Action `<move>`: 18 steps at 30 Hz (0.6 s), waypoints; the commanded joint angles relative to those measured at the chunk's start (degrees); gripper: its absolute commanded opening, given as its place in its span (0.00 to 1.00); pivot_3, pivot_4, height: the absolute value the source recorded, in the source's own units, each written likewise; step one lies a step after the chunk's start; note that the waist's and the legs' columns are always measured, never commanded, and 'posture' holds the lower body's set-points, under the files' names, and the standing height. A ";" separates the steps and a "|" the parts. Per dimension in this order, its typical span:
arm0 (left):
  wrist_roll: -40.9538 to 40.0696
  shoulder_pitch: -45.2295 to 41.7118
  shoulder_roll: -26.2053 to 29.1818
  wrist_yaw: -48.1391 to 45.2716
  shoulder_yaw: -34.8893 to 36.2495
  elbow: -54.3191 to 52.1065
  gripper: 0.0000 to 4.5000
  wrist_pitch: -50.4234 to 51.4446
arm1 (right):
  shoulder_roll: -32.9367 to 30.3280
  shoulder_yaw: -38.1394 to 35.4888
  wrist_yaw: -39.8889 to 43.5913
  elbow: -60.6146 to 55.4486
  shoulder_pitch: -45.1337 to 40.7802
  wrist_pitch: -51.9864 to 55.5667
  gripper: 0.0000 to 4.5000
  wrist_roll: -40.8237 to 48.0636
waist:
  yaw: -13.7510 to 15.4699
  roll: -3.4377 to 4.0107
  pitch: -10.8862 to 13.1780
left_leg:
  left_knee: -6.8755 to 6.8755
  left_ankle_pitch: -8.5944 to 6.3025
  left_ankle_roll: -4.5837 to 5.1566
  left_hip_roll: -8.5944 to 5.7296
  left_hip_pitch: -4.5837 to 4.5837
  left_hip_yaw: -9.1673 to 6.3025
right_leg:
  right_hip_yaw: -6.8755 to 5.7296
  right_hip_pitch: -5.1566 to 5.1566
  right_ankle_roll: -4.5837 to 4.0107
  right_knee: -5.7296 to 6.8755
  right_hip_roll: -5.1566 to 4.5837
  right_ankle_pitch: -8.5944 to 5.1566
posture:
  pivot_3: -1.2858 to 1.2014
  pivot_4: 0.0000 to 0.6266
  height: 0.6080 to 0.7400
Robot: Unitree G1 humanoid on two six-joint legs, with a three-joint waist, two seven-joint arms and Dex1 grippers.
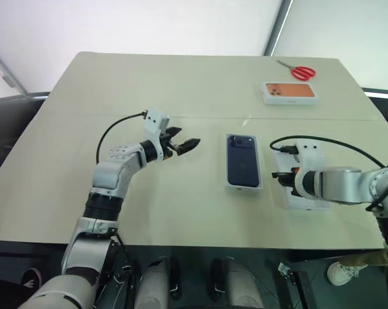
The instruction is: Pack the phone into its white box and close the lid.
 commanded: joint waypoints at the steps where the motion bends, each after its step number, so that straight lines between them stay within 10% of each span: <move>1: -0.62 -1.17 0.09 0.07 0.88 -1.78 1.00 -0.21 | 0.53 -4.96 3.87 1.19 -4.23 -4.36 0.01 -4.43 | 0.01 0.00 0.00 | 0.00 0.00 0.00 0.00 -0.01 0.00 | 0.00 -0.01 0.00 0.00 0.00 0.00 | 0.52 0.24 0.98; 18: -2.57 -1.37 0.31 0.86 4.13 -1.95 1.00 0.34 | 22.71 -14.45 31.86 3.68 -13.17 -15.61 0.01 -2.00 | -0.07 -0.02 -0.02 | 0.02 0.00 0.04 0.00 -0.10 0.02 | -0.01 -0.07 0.01 0.04 0.04 0.01 | 0.52 0.24 0.98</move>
